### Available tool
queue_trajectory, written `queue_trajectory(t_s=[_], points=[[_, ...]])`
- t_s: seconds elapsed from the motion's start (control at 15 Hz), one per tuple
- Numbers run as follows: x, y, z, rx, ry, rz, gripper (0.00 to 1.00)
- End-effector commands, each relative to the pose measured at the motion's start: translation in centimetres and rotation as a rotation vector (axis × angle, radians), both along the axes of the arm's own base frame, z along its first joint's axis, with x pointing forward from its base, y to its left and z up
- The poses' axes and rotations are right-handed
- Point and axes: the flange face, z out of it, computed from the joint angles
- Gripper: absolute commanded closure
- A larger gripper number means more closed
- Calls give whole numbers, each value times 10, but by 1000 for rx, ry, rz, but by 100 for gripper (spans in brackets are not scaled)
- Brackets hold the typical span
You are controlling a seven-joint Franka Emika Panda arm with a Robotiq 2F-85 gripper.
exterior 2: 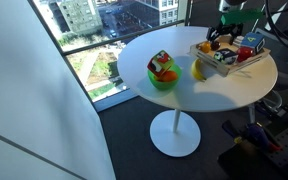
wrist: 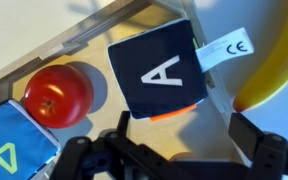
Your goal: Put the right yellow fruit in the box
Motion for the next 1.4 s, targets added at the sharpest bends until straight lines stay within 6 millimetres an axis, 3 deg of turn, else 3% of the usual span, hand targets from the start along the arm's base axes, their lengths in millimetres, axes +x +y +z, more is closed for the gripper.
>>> queue_trajectory(t_s=[0.0,0.47,1.33], points=[[-9,12,7,35,70,50,0],[-24,34,20,52,158,160,0],[-62,69,70,43,287,256,0]])
